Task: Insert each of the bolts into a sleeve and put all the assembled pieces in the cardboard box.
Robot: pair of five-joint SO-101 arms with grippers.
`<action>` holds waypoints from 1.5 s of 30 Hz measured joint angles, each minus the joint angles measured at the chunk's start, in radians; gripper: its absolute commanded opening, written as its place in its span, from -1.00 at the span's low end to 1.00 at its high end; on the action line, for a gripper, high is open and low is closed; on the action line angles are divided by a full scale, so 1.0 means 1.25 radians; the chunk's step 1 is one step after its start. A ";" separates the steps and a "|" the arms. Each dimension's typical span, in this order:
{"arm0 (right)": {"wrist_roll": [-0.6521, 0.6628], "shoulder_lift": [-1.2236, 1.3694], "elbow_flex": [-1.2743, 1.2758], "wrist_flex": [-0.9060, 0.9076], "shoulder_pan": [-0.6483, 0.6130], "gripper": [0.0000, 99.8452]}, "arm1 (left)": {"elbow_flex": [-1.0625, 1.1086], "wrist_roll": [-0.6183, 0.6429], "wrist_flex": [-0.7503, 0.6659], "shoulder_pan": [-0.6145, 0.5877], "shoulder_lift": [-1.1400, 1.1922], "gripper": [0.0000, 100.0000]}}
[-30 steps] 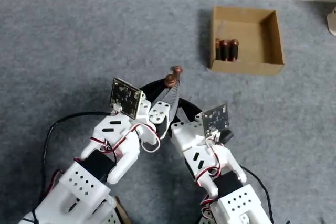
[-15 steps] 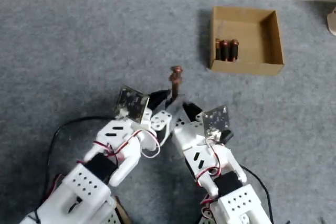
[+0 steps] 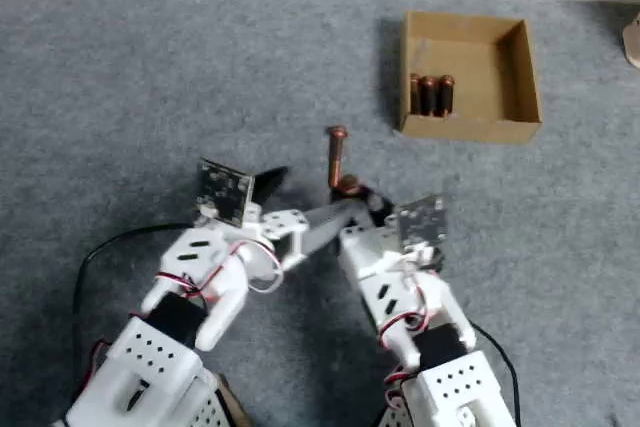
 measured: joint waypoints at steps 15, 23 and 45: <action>-0.001 -0.001 -0.103 0.220 0.178 -0.99 | 0.134 -0.002 0.016 -0.128 0.009 -0.26; 0.092 0.123 -0.176 0.214 0.237 -0.99 | 0.151 -0.004 0.016 -0.136 0.009 -0.26; 0.102 1.065 -0.949 0.114 0.377 -0.99 | 0.201 -0.009 -0.147 -0.136 0.009 -0.26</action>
